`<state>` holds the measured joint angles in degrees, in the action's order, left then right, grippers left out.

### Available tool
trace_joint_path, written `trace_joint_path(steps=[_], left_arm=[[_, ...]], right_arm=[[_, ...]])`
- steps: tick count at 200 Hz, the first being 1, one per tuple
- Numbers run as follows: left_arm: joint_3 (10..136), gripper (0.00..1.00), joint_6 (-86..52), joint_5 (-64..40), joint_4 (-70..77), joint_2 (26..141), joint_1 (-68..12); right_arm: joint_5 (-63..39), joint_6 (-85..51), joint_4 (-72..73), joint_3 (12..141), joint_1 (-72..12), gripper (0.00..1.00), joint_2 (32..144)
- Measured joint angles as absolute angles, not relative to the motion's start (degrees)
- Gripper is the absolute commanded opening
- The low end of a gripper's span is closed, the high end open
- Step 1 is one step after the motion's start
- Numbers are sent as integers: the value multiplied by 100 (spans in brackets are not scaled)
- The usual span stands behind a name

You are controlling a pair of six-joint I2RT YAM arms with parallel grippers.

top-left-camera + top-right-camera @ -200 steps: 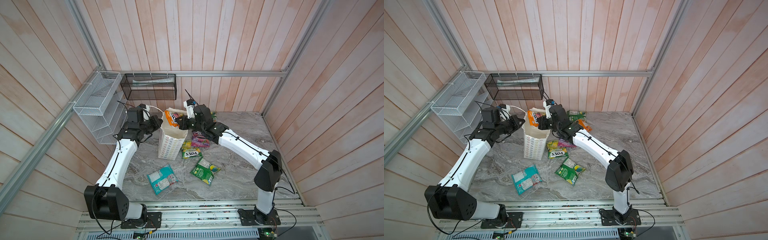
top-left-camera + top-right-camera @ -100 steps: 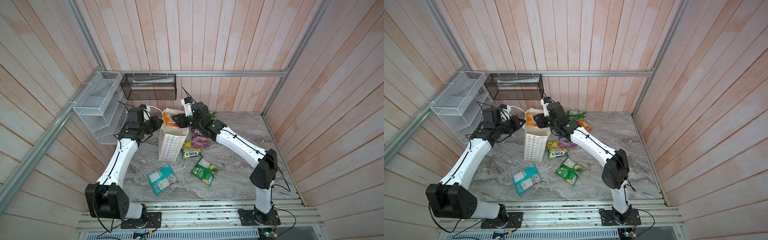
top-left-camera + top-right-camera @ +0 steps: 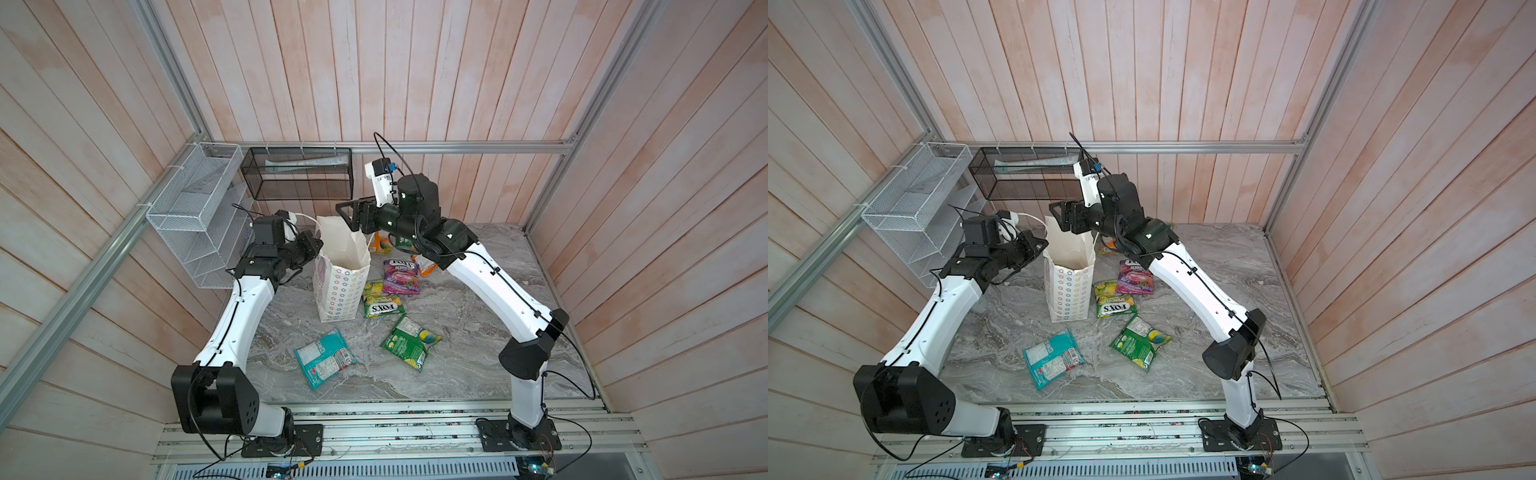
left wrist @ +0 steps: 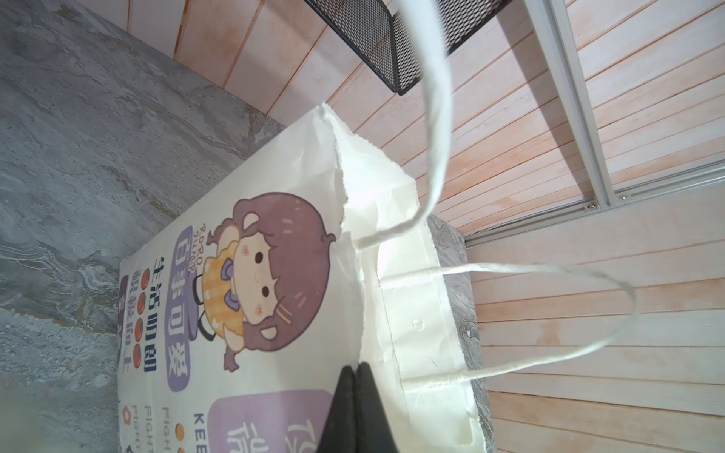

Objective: Place the snacks into the paper bag
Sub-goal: Place the paper bag at the top-center of the table.

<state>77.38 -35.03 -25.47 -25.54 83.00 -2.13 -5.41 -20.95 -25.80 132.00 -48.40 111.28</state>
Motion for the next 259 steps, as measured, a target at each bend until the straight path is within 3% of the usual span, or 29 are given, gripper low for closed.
trace_joint_path(steps=[24,90,138,166,198,259], left_arm=[[7738,0,-3522,-2552,-2561,8320,-213],[7738,0,-3522,-2523,-2578,8324,-180],[7738,0,-3524,-2528,-2609,8324,-176],[7738,0,-3524,-2526,-2611,8326,-176],[7738,0,-3524,-2526,-2609,8390,-176],[7738,0,-3520,-2506,-2606,8412,-178]], right_arm=[[-115,-1916,-2735,12204,-4827,84,10403],[746,-2412,-2106,7693,-4713,92,7328],[609,-3242,-1623,5258,-3253,92,6152],[139,-3564,-1111,4327,-2215,93,6429],[-353,-3745,-228,4281,-1555,93,7548],[-974,-3809,532,6182,-1127,93,10180]])
